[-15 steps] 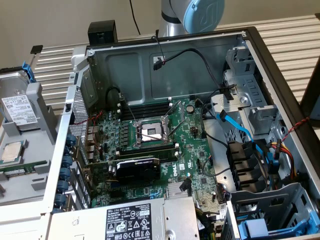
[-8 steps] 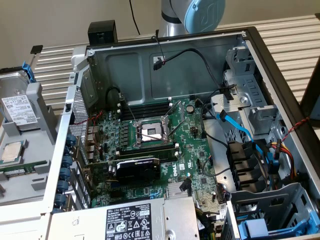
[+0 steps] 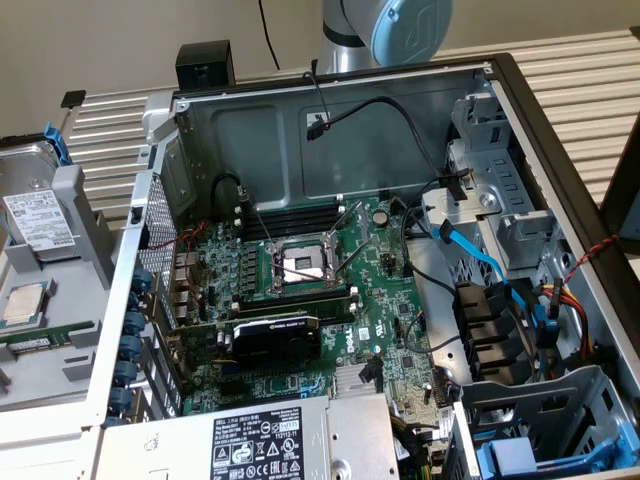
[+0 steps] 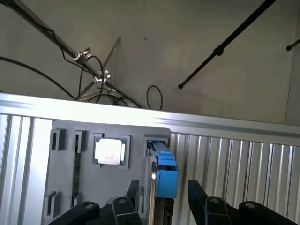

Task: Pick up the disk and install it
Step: 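Pick up the disk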

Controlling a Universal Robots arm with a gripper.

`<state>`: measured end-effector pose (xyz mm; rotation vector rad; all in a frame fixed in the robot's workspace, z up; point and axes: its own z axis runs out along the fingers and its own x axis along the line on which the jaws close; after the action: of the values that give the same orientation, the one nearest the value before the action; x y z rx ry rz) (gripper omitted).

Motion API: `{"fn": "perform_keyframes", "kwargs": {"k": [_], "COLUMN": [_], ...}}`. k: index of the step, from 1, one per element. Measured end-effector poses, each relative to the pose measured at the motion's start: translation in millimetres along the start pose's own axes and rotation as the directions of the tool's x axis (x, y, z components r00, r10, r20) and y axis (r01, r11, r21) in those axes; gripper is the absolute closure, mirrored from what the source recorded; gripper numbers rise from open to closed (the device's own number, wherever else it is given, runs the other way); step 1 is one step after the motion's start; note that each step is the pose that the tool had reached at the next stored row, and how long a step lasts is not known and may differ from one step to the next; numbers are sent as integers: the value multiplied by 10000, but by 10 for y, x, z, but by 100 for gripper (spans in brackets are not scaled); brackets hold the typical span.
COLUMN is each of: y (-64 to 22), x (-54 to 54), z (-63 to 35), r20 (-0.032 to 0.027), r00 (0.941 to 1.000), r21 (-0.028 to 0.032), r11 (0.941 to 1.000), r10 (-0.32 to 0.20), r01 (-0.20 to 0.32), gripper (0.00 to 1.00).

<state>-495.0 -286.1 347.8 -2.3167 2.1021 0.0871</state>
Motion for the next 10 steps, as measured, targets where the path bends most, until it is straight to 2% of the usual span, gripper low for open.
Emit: {"fn": "perform_keyframes", "kwargs": {"k": [2, 4, 6, 7, 8, 10], "y": [-43, -101, -143, -151, -153, -153], "x": [15, 27, 35, 36, 36, 37], "z": [15, 32, 51, 60, 68, 76], "r20": [62, 101, 128, 135, 144, 165], "r00": [10000, 9999, 9999, 9999, 9999, 9999], "r21": [-42, -62, -108, -158, -234, -458], "r11": [10000, 10000, 9999, 9999, 9997, 9989], "r10": [1, 1, 2, 5, 11, 24], "r01": [0, 0, -1, -3, -7, -16], "gripper": [46, 46, 46, 46, 46, 46]}}
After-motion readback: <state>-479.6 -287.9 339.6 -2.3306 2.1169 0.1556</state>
